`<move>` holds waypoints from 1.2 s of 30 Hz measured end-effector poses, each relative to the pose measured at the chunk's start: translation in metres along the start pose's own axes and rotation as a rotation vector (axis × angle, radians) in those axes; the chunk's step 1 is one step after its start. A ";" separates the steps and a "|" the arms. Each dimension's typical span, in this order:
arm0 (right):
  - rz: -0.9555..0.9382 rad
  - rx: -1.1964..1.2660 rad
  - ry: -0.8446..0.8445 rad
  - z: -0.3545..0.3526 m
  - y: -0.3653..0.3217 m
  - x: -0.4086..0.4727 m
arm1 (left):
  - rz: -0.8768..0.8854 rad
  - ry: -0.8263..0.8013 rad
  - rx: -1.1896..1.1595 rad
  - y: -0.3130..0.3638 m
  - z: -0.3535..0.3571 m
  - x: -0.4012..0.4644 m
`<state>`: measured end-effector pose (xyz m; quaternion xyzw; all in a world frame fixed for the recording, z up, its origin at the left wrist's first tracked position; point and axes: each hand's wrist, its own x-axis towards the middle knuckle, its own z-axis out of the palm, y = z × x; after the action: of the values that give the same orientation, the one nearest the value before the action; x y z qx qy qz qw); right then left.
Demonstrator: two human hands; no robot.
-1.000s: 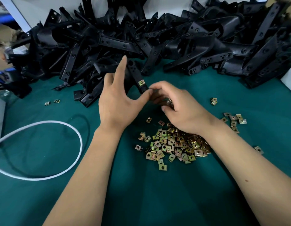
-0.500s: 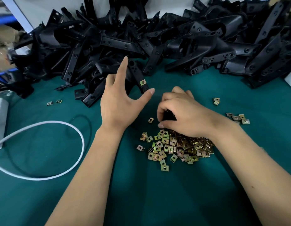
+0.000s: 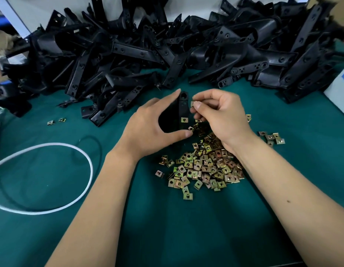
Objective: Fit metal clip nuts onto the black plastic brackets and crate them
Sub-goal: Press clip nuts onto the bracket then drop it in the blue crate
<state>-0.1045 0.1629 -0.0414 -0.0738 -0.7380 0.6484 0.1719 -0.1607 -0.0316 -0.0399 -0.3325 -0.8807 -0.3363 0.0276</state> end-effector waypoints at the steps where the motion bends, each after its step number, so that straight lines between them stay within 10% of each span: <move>1: 0.002 0.003 0.004 0.000 0.000 0.000 | 0.004 0.000 -0.007 0.000 0.000 0.000; 36: 0.104 0.148 -0.131 -0.012 -0.007 0.003 | 0.050 -0.046 -0.025 0.006 0.003 -0.002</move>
<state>-0.1024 0.1738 -0.0332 -0.0565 -0.6929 0.7126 0.0944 -0.1550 -0.0271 -0.0392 -0.3623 -0.8682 -0.3389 0.0115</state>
